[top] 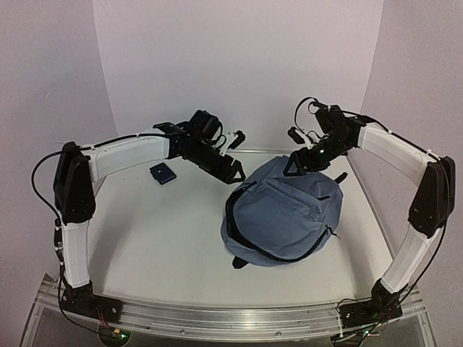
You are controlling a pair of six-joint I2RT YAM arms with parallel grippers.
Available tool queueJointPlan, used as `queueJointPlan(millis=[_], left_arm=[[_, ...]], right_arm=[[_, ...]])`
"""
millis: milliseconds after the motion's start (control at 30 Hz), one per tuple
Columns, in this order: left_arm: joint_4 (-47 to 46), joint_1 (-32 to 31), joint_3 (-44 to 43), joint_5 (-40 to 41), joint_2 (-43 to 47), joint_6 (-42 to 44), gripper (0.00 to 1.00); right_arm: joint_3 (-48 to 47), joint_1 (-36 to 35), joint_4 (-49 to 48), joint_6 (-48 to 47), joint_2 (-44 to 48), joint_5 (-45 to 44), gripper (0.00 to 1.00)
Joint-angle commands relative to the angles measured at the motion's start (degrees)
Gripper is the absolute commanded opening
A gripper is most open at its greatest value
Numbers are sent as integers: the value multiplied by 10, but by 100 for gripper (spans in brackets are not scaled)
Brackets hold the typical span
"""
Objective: Pack the student bag
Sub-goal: Zip the student bag at the center of the board.
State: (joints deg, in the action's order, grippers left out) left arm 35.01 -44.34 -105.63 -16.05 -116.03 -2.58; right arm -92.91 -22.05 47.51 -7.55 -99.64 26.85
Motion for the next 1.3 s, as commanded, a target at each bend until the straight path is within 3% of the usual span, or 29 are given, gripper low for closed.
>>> queueJointPlan(millis=[0, 200, 367, 1000, 1267], left_arm=[[76, 0, -106, 27, -52, 75, 71], [138, 2, -239, 5, -157, 91, 66], [145, 2, -292, -8, -200, 90, 60], [107, 13, -337, -61, -257, 65, 43], [107, 13, -363, -67, -279, 60, 41]], right_arm=[[15, 14, -19, 2, 51, 22, 82], [23, 20, -22, 5, 61, 35, 82], [26, 21, -23, 7, 61, 40, 82], [34, 21, -25, 12, 52, 51, 83], [37, 22, -25, 12, 52, 51, 83]])
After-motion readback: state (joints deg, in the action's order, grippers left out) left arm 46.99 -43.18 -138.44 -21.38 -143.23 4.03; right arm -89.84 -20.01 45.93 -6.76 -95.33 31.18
